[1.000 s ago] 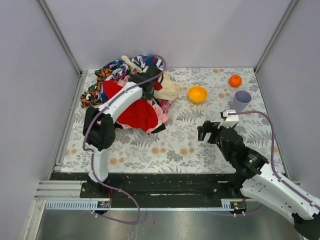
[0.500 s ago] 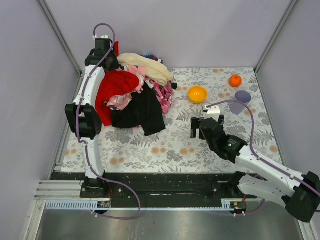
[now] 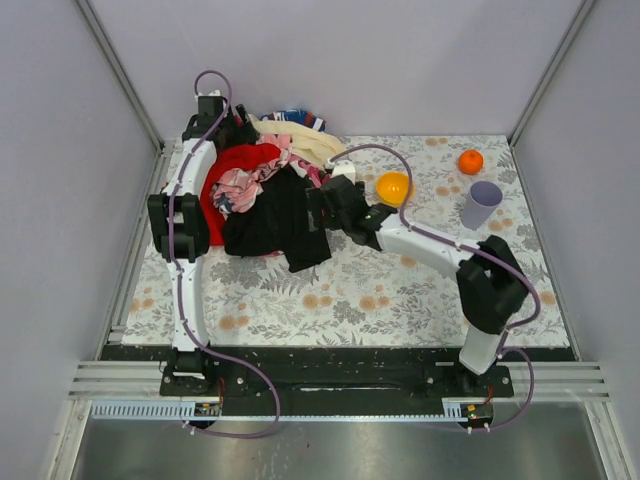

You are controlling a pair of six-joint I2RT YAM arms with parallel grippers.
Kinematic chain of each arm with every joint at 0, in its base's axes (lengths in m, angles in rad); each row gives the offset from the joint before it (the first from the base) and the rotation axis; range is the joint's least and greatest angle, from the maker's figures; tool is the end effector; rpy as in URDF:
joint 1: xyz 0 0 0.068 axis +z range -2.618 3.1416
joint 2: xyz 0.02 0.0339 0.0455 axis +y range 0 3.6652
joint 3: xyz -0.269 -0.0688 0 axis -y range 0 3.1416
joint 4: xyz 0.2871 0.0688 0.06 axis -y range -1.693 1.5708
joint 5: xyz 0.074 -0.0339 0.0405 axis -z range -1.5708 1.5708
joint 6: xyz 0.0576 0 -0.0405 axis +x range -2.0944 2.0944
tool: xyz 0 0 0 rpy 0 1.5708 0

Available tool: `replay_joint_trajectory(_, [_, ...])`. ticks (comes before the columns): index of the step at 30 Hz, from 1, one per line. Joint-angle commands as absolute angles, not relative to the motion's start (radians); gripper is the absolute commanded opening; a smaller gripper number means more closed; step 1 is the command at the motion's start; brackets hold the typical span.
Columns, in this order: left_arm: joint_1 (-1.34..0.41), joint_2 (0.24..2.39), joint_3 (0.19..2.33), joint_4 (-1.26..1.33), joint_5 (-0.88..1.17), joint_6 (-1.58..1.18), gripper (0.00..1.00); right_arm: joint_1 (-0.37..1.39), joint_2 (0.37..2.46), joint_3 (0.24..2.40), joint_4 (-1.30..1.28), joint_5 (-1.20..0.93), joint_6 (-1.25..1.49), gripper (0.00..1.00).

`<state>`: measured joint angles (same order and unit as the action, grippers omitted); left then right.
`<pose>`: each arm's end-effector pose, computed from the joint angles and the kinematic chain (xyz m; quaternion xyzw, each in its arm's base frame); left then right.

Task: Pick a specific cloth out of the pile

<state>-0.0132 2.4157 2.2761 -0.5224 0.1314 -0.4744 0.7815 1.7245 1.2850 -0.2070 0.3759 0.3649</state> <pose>0.6171 -0.0157 0.2309 -0.1769 0.8794 -0.1630 0.4108 0.3332 0.3008 0.2346 -0.1003 0.8776 0.0970 0.4587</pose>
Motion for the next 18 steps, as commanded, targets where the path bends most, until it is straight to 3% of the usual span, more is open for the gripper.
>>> replay_joint_trajectory(1, [-0.008, 2.317, 2.284, -0.56, 0.164, -0.44, 0.99, 0.779, 1.868, 1.486, -0.164, 0.265, 0.412, 0.99])
replay_joint_trajectory(9, [-0.028, 1.9, 2.036, -0.572, 0.023, -0.357, 0.99, 0.805, 2.034, 1.644, -0.204, 0.261, 0.46, 1.0])
replay_joint_trajectory(18, [-0.155, 1.423, 1.559, -0.634, -0.294, -0.406, 0.99, 0.837, 2.219, 1.815, -0.271, 0.293, 0.442, 0.99])
